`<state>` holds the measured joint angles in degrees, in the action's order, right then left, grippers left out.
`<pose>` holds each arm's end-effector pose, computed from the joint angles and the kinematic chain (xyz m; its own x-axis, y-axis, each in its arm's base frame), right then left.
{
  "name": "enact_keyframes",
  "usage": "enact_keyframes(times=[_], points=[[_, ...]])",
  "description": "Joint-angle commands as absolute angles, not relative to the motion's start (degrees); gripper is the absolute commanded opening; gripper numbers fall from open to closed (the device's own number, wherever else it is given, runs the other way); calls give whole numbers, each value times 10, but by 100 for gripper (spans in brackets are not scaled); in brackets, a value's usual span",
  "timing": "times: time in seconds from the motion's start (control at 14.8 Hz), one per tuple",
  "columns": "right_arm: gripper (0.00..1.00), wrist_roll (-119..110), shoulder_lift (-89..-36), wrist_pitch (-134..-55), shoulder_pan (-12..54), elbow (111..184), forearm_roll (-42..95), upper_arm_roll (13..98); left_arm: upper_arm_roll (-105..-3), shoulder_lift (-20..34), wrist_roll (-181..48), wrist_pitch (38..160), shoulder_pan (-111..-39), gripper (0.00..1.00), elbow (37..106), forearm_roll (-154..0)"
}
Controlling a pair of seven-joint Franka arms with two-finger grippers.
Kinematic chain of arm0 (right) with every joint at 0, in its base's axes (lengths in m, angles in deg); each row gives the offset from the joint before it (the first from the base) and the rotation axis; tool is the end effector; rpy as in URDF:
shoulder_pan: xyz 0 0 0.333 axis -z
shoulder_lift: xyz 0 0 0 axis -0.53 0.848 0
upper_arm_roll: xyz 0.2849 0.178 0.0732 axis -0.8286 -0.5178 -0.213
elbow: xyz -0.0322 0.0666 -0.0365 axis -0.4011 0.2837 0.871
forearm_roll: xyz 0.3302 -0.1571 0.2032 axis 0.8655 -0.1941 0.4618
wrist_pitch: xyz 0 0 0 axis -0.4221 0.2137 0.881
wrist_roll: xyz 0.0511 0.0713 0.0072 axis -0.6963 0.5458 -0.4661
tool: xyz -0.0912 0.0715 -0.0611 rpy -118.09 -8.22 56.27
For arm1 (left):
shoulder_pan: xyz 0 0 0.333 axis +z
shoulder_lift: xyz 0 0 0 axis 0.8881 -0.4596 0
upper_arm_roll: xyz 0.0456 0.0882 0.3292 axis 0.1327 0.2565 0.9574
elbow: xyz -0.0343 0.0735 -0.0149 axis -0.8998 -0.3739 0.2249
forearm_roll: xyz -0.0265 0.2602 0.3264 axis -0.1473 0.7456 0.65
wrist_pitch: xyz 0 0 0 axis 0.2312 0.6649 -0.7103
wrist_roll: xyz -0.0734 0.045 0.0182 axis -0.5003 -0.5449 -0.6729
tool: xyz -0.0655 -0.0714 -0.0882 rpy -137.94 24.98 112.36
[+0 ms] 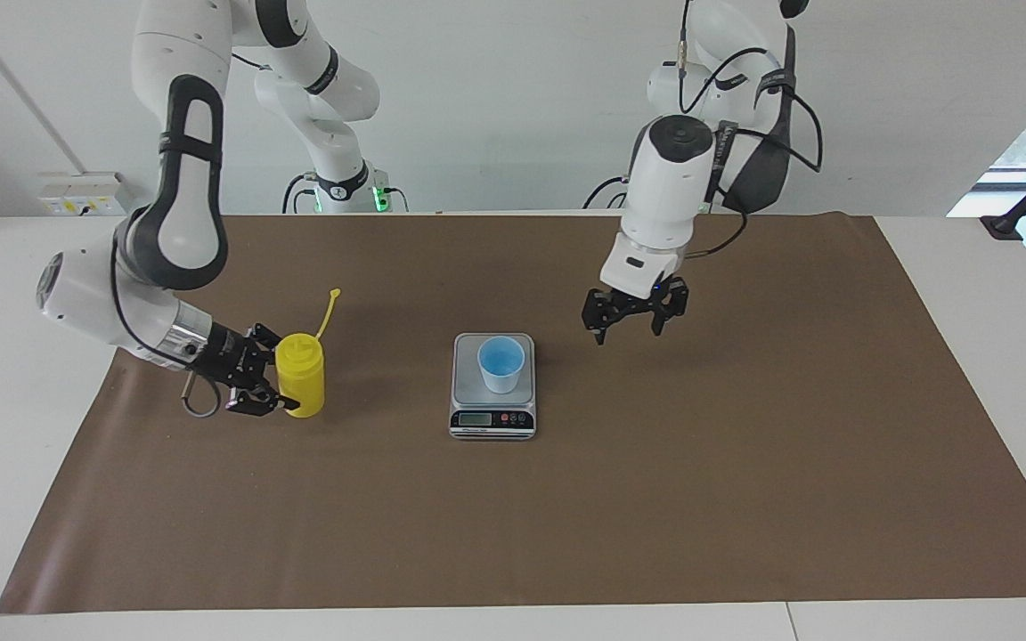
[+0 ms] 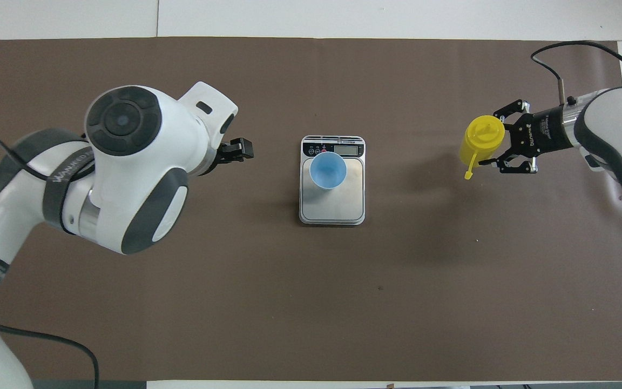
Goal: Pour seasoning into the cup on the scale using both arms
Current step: 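Lift the yellow bottle over the cup while the left gripper withdraws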
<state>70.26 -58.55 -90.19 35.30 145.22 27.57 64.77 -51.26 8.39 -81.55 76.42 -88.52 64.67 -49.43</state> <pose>0.6658 -0.0110 0.3669 0.0719 -0.8740 -0.4806 -0.9973 -0.0711 -0.0199 0.5814 -0.2796 0.4730 0.9927 0.0618 0.1040 0.0607 -0.9981 0.0139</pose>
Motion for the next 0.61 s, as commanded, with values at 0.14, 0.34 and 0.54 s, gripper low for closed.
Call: enact_keyframes(times=[0.14, 0.34, 0.54], points=[[0, 847, -606, -914, 249, 1427, 81, 646, -518, 155, -685, 692, -797, 100, 666, -489], [0, 902, -606, -910, 184, 1421, -38, 645, -514, 177, -608, 650, -749, 100, 655, -526], [0, 907, -607, -908, 152, 1421, -86, 645, -512, 183, -567, 600, -721, 100, 628, -530]])
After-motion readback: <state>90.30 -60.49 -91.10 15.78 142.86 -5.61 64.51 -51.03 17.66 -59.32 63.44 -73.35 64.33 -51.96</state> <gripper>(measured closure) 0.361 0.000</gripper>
